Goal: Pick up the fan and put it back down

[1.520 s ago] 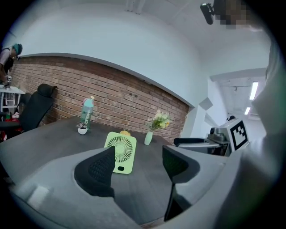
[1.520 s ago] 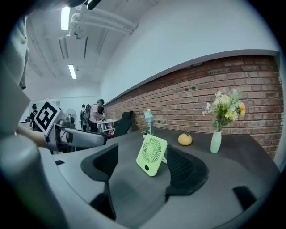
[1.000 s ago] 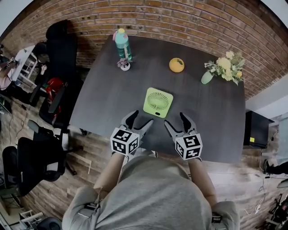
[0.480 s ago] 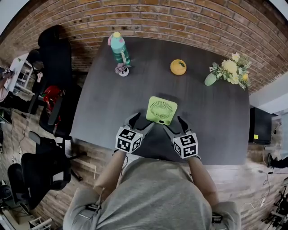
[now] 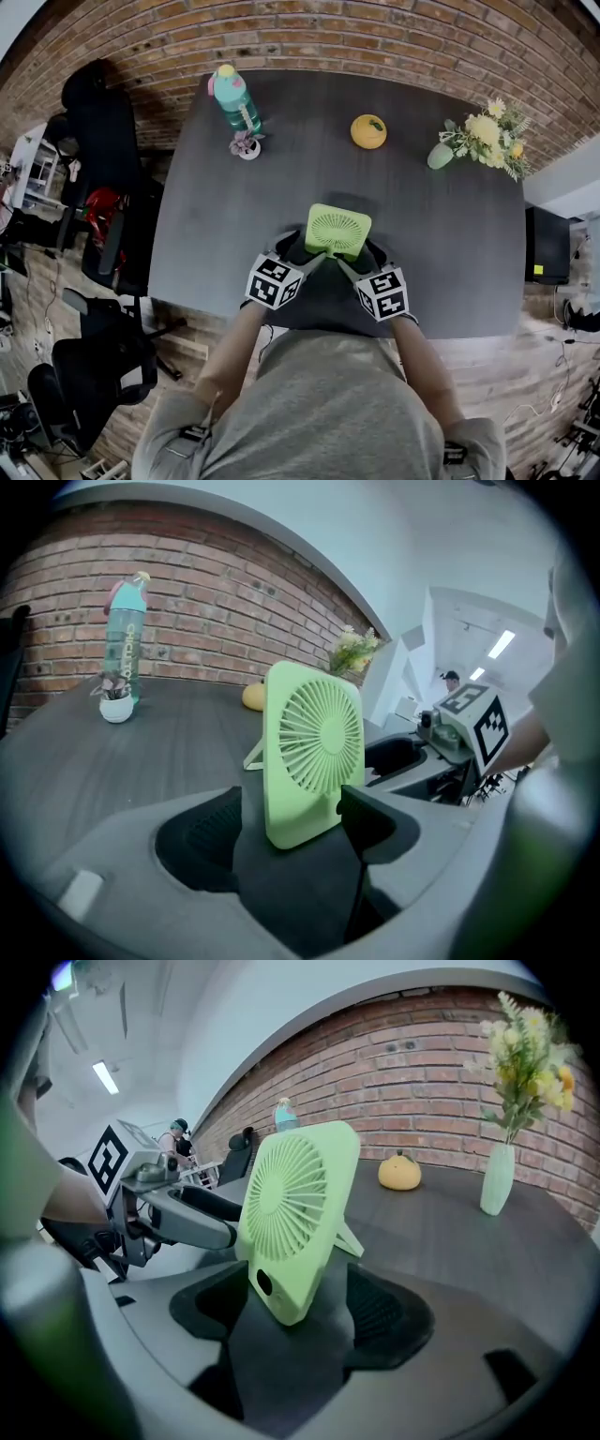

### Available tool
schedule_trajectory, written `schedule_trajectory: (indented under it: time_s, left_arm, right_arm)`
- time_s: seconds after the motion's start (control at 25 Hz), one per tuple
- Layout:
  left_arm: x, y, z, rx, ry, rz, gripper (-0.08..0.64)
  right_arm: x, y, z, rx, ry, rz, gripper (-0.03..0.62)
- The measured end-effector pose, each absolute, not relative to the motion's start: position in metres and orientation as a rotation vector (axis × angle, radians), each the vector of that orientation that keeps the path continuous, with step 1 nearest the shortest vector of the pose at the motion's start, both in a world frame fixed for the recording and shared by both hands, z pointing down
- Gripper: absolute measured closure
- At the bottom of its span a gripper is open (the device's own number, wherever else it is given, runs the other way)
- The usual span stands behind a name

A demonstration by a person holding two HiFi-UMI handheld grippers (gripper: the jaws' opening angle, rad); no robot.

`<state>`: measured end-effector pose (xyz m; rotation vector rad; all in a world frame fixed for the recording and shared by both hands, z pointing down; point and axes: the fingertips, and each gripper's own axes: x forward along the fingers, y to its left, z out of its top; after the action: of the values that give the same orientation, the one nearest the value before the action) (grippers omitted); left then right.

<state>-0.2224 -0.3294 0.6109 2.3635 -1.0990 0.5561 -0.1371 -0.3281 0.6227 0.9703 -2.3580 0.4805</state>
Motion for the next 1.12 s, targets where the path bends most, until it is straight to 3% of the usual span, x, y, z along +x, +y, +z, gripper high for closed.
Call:
schedule_trajectory:
  time_s: [0.64, 0.8, 0.92, 1.12]
  left_arm:
    - [-0.208, -0.337, 0.639, 2.396, -0.908, 0.661, 0.245]
    - [-0.206, -0.334, 0.643, 2.407, -0.889, 0.724, 0.249]
    - [-0.203, -0.333, 0.646, 2.419, -0.875, 0.779, 0.293]
    - [-0.202, -0.334, 0.646, 2.397, -0.867, 0.767, 0.301]
  right_arm:
    - [-0.153, -0.335, 0.648, 0.894, -2.315, 0.505, 0.275]
    - [-0.159, -0.333, 0.647, 0.841, -2.335, 0.487, 0.310]
    - [-0.163, -0.331, 0.646, 0.820, -2.349, 0.482, 0.364]
    - [-0.163, -0.333, 0.646, 0.825, -2.348, 0.487, 0.364]
